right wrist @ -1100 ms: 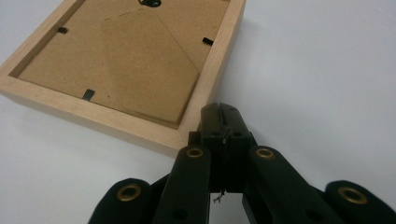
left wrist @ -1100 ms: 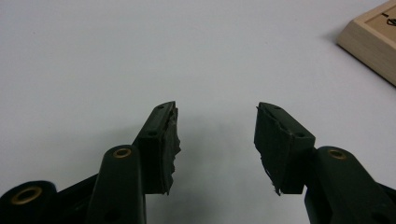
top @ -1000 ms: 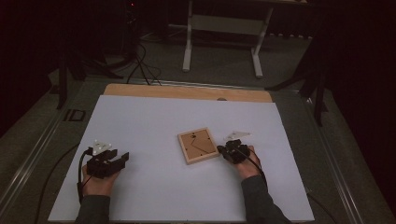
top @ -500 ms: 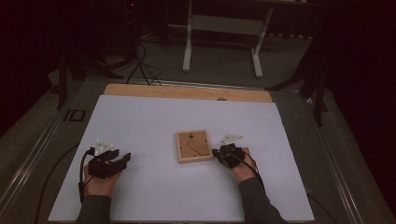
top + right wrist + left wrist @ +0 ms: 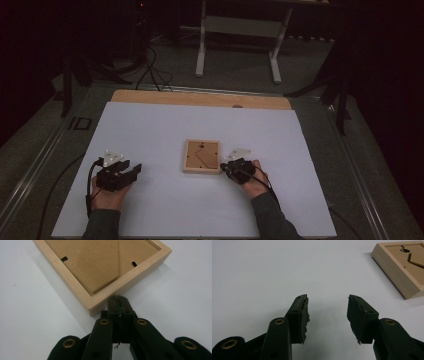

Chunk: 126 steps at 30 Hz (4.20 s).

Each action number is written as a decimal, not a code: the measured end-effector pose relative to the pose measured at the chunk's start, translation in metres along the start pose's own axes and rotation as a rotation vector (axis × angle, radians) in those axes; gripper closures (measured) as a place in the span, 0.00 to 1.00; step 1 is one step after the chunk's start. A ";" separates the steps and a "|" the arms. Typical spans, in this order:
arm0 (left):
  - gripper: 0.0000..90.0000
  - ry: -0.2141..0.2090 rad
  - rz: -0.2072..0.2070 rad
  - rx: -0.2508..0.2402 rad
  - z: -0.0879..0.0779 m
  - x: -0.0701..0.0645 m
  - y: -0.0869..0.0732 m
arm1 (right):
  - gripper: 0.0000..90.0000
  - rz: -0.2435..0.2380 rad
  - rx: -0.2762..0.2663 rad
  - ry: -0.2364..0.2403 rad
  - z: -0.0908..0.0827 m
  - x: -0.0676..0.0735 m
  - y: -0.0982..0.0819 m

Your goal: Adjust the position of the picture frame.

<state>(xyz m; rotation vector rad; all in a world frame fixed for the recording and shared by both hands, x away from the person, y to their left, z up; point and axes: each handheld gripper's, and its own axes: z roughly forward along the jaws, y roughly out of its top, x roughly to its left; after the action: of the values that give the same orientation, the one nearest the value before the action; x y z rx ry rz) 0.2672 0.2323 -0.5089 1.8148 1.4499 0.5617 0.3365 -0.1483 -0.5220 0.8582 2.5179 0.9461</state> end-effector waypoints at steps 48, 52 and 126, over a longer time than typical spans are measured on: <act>0.58 -0.016 0.031 0.019 0.006 -0.007 0.001 | 0.99 -0.164 -0.014 0.098 0.032 0.052 0.038; 0.58 -0.017 0.033 0.019 0.006 -0.007 0.001 | 0.99 -0.141 -0.032 0.087 0.025 0.041 0.038; 0.99 -0.140 0.232 0.155 0.086 -0.091 0.032 | 1.00 0.129 -0.017 -0.066 0.048 -0.036 0.051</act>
<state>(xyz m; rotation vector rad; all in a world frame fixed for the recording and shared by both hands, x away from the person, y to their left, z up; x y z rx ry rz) 0.3251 0.1187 -0.5297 2.1177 1.2261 0.4347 0.4087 -0.1169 -0.5196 1.0396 2.4199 0.9601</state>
